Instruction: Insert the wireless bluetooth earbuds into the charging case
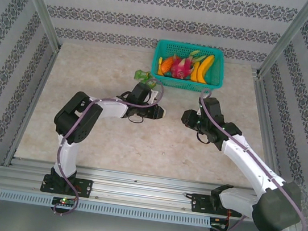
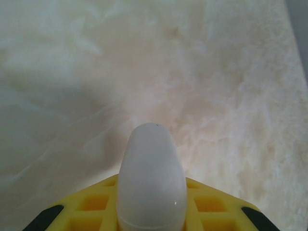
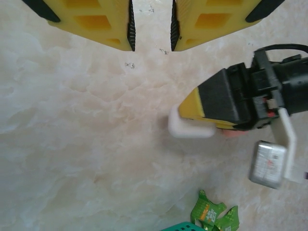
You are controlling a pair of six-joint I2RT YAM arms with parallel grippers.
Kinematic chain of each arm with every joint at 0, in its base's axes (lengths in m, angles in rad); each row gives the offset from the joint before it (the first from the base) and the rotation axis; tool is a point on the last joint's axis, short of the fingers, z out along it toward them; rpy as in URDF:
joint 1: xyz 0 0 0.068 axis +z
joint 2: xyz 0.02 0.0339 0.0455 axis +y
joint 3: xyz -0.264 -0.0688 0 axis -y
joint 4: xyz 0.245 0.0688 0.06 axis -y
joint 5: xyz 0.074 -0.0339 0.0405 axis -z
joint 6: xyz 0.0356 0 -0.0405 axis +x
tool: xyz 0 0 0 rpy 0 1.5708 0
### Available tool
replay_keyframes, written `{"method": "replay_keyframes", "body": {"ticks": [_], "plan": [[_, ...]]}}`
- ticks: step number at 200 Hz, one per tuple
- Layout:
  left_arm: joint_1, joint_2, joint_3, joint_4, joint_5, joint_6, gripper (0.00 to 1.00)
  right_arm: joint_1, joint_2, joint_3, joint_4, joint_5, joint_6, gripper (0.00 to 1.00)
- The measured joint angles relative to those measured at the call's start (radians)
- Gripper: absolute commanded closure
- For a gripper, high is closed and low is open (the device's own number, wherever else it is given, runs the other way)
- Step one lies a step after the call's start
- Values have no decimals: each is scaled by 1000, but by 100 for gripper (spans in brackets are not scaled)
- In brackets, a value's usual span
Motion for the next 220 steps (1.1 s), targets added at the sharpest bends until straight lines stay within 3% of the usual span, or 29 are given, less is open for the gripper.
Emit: {"method": "replay_keyframes", "body": {"ticks": [28,52,80,86,89,92,108,124,140,151,188,220], "plan": [[0,27,19,-60,-2,-23,86,0,-4,0,5,0,1,65],[0,29,32,-86,-10,-29,72,-6,-18,0,9,0,0,63],[0,29,43,-121,-21,-31,37,-6,-38,0,8,0,0,61],[0,26,51,-129,-30,-29,20,-6,-42,0,8,0,0,61],[0,26,55,-131,-29,-22,4,-7,-45,0,8,0,0,61],[0,25,56,-132,-23,-27,0,-7,-47,0,8,0,0,61],[-6,11,71,-144,-21,-25,0,-13,-58,0,8,0,0,58],[-6,4,75,-166,-44,-17,0,-20,-67,0,6,-1,1,48],[-5,-6,76,-199,-73,-1,0,-31,-76,0,-4,2,-7,28],[-4,-23,76,-241,-98,12,0,-42,-85,0,-9,5,1,3],[11,-144,72,-360,-174,79,0,-115,-154,-19,-25,16,-27,2],[13,-371,23,-373,-302,151,0,-176,-192,-32,-31,100,-75,2]]}}
